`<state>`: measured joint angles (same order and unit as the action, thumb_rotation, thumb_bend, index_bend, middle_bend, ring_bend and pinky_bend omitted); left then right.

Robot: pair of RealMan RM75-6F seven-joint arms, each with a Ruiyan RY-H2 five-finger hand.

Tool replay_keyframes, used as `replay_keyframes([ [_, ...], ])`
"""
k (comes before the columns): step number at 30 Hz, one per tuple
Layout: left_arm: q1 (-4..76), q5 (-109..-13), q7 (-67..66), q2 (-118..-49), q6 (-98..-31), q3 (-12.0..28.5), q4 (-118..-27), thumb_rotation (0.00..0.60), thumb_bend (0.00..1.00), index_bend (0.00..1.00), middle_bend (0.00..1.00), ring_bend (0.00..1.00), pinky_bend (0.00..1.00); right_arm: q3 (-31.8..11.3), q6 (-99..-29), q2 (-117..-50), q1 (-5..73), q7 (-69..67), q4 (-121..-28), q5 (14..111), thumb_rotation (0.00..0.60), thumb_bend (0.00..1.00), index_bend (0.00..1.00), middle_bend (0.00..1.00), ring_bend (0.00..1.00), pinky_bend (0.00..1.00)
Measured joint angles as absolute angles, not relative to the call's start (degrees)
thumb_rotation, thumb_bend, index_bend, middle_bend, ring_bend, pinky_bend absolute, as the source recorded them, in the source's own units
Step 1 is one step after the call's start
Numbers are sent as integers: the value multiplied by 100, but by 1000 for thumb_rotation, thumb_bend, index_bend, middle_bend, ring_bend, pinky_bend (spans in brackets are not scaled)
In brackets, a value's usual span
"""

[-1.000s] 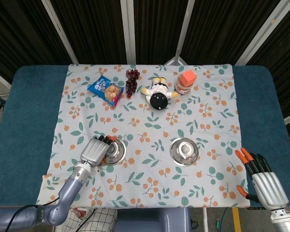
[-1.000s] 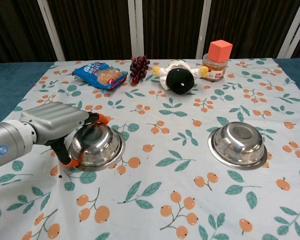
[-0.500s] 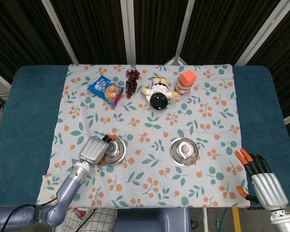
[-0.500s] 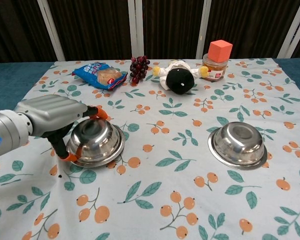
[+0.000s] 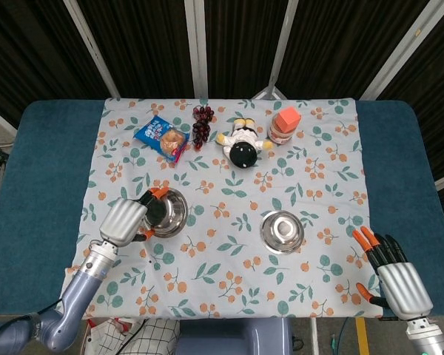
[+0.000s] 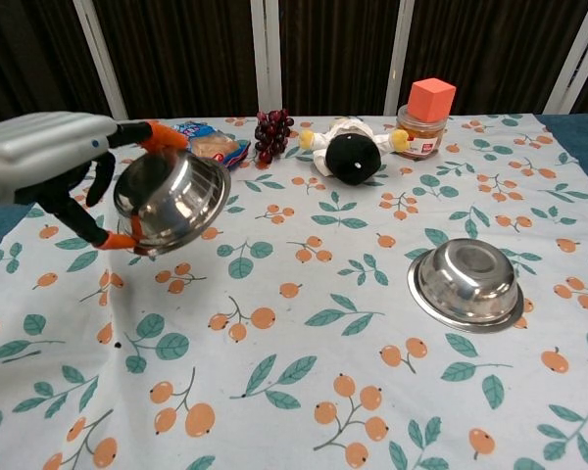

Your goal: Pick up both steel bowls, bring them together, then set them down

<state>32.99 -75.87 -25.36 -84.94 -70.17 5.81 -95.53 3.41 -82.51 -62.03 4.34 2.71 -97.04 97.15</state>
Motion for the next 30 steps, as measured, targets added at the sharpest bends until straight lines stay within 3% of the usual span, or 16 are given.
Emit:
replay_keyframes([
  [10, 2714, -9079, 343, -8038, -8472, 320, -8774, 600, 611, 533, 684, 634, 789, 201, -7408, -6595, 1084, 124, -9637, 9813, 600, 322, 0, 0, 0, 36],
  [17, 2182, -9776, 1241, -7972, -9672, 182, -7971, 600, 609, 532, 683, 634, 789, -194, -6404, -6965, 1718, 608, -9834, 9230, 600, 322, 0, 0, 0, 36],
  [30, 1990, -10107, 1348, -8133, -9859, 26, -7612, 600, 609, 530, 683, 631, 789, -709, -5189, -7752, 2626, 1799, -9737, 7749, 600, 322, 0, 0, 0, 36],
])
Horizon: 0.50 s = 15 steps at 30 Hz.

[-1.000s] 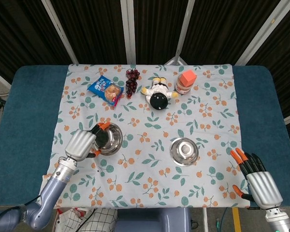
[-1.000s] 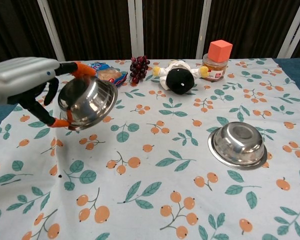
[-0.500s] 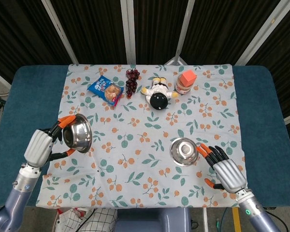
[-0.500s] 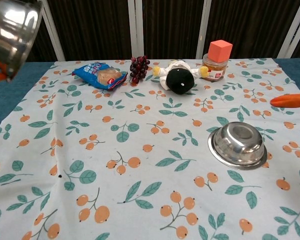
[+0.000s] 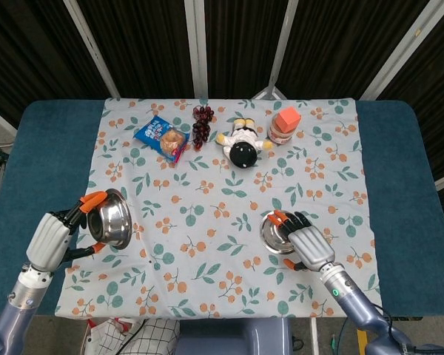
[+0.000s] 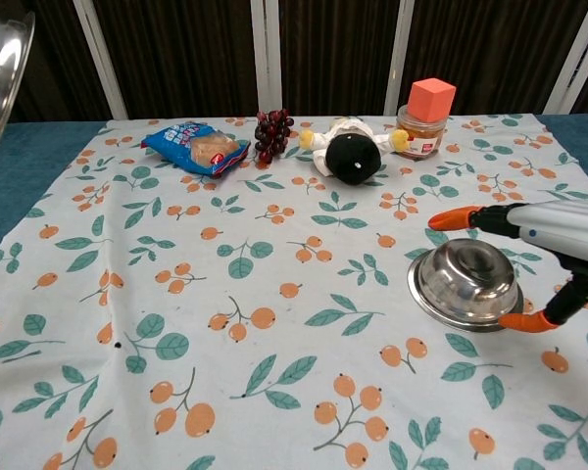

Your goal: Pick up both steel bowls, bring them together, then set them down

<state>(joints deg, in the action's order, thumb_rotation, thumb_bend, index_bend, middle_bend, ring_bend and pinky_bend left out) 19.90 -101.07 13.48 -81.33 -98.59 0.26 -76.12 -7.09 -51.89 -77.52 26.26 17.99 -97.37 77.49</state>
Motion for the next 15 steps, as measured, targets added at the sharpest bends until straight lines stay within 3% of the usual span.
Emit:
replay_keyframes([
  [12, 2040, -10049, 1225, -8220, -9647, 105, -7406, 600, 610, 531, 683, 631, 789, -842, -4751, -8207, 3202, 2457, -9277, 6932, 600, 322, 0, 0, 0, 36],
  [15, 2046, -10018, 1235, -8243, -9588, 115, -7356, 600, 616, 531, 683, 632, 789, -855, -4707, -8208, 3286, 2526, -9229, 6795, 600, 322, 0, 0, 0, 78],
])
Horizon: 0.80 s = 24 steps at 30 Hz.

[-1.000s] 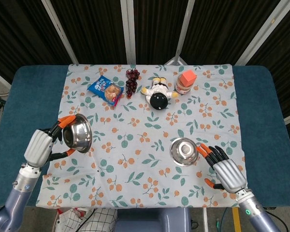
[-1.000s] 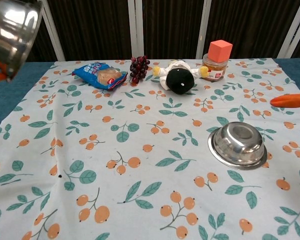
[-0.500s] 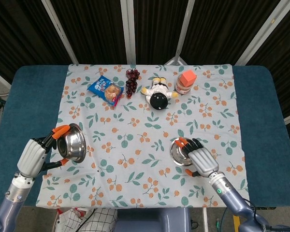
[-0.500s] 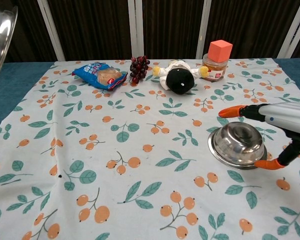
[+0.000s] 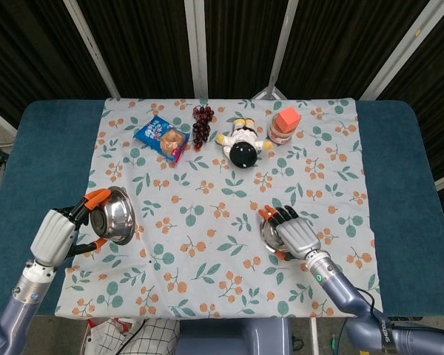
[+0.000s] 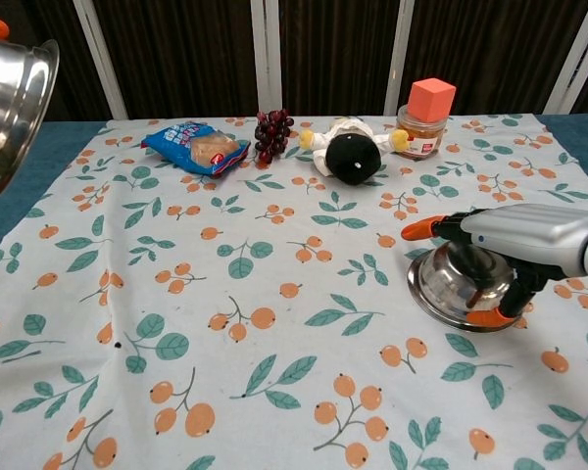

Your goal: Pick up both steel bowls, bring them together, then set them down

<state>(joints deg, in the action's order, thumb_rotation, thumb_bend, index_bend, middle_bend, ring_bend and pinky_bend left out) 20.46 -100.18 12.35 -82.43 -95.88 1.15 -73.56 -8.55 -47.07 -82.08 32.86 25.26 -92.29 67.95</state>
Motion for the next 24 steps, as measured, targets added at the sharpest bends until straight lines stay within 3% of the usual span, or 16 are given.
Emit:
replay_keyframes([
  [4, 2062, -9990, 1232, -8278, -9514, 128, -7299, 600, 622, 532, 684, 631, 789, -856, -4634, -8205, 3398, 2595, -9148, 6612, 600, 322, 0, 0, 16, 281],
  [6, 2076, -9993, 1197, -8293, -9490, 136, -7281, 600, 622, 532, 684, 631, 789, -850, -4604, -8200, 3454, 2600, -9106, 6535, 600, 322, 23, 24, 86, 398],
  [8, 2088, -10000, 1161, -8309, -9467, 141, -7273, 600, 622, 532, 684, 631, 789, -834, -4590, -8192, 3487, 2595, -9066, 6492, 600, 321, 114, 104, 200, 533],
  [12, 2118, -10001, 1105, -8343, -9383, 146, -7280, 600, 622, 532, 684, 631, 789, -796, -4581, -8152, 3527, 2586, -9034, 6408, 600, 322, 419, 380, 468, 764],
  [16, 2140, -10021, 1042, -8381, -9335, 140, -7289, 600, 622, 533, 684, 632, 789, -740, -4626, -8108, 3547, 2611, -9049, 6371, 600, 321, 647, 576, 652, 861],
  [18, 2146, -10024, 1027, -8395, -9311, 136, -7292, 600, 622, 533, 684, 632, 789, -710, -4672, -8099, 3550, 2603, -9062, 6380, 600, 321, 714, 630, 700, 901],
  [24, 2161, -10028, 972, -8411, -9273, 141, -7310, 600, 622, 534, 685, 631, 789, -690, -4838, -8104, 3527, 2485, -9073, 6510, 600, 321, 803, 722, 788, 985],
])
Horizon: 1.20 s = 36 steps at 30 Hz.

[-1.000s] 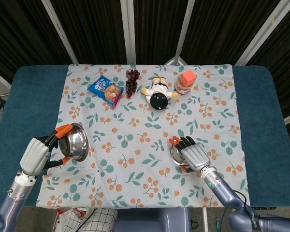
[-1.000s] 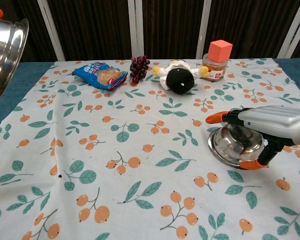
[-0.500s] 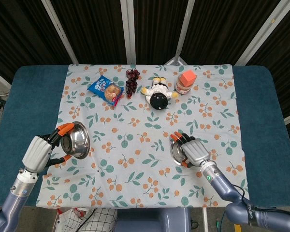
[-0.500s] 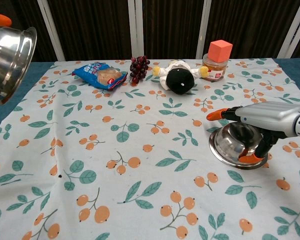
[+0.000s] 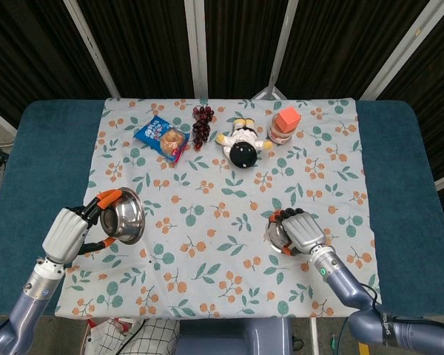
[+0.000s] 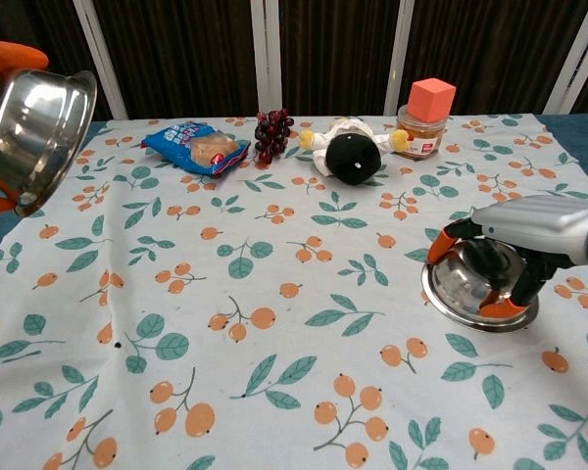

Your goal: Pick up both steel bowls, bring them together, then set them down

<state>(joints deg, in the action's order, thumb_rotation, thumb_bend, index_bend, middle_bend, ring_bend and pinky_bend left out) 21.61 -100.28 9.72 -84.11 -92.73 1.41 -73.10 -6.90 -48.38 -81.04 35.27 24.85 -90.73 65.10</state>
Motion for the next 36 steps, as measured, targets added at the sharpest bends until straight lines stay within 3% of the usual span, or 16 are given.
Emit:
replay_keyframes([
  [11, 2273, -10392, 979, -8468, -9445, 139, -7383, 600, 622, 534, 685, 631, 789, -890, -5849, -8018, 3253, 1182, -9329, 7458, 600, 317, 864, 775, 842, 1000],
  [16, 2366, -10583, 1118, -8634, -9607, 156, -7231, 600, 622, 534, 685, 631, 789, -1086, -5855, -7824, 3197, -26, -9590, 7485, 600, 327, 864, 776, 846, 1000],
  [22, 2466, -10705, 1268, -8819, -9727, 185, -6996, 600, 622, 535, 686, 631, 789, -1515, -5198, -7313, 3199, -2517, -10045, 7180, 600, 336, 864, 776, 846, 1000],
  [29, 2572, -10826, 1187, -8967, -9718, 173, -6964, 600, 622, 535, 686, 631, 789, -2189, -3915, -6739, 3216, -5806, -10546, 6977, 600, 346, 864, 776, 846, 1000],
  [36, 2719, -11027, 866, -9084, -9619, 140, -7070, 600, 632, 537, 687, 631, 789, -2817, -2657, -6380, 3199, -8065, -11029, 7232, 600, 353, 864, 776, 846, 1000],
])
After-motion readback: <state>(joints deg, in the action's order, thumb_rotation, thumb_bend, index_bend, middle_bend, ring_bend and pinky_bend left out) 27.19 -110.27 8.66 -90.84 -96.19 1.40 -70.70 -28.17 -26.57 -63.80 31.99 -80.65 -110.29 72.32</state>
